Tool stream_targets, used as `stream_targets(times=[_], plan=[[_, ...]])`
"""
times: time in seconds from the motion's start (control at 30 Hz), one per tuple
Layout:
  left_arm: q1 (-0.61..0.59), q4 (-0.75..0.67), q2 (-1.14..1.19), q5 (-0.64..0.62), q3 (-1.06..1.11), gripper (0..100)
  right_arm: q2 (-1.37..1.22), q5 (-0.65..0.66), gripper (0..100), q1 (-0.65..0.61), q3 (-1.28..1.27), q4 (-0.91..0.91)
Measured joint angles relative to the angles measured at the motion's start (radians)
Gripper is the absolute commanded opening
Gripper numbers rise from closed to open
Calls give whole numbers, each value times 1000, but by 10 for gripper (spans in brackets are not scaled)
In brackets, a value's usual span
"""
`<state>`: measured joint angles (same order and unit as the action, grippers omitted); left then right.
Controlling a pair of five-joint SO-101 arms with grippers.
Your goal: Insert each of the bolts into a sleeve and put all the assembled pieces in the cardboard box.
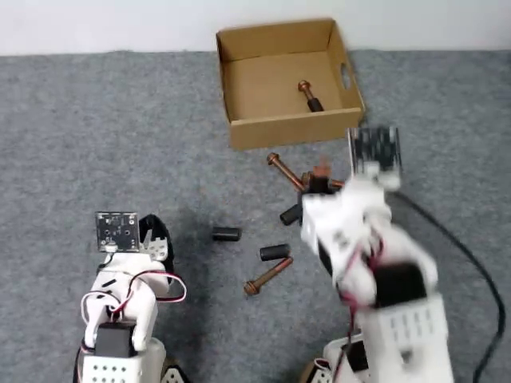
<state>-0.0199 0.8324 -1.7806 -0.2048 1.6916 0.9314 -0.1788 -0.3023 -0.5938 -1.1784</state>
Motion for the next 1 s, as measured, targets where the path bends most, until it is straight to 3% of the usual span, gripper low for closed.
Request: stream_targets(times=[0.33, 0.57, 1.0], plan=[[-2, 153, -6, 3, 0, 5, -715, -3, 8, 48, 585, 227], [-2, 158, -6, 3, 0, 5, -1137, 57, 8, 68, 891, 377], [-2, 158, -6, 3, 0, 5, -1743, 235, 9, 66, 1335, 423]])
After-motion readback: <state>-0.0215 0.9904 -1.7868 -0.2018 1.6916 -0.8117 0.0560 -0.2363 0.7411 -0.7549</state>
